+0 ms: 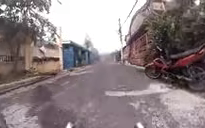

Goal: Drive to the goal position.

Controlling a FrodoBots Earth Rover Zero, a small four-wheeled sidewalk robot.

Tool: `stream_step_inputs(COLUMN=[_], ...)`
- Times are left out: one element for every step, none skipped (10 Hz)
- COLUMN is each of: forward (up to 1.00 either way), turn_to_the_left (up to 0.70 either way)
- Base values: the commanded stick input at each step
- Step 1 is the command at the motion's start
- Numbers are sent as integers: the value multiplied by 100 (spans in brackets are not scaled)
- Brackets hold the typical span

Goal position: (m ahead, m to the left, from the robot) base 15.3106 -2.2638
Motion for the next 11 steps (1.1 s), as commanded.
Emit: stream_step_inputs(forward=[6, 5, 5, 5, 5, 5, 5, 5, 5, 6, 5], turn_to_the_left=[0, 0, 0, 0, 0, 0, 0, 0, 0, 0, 0])
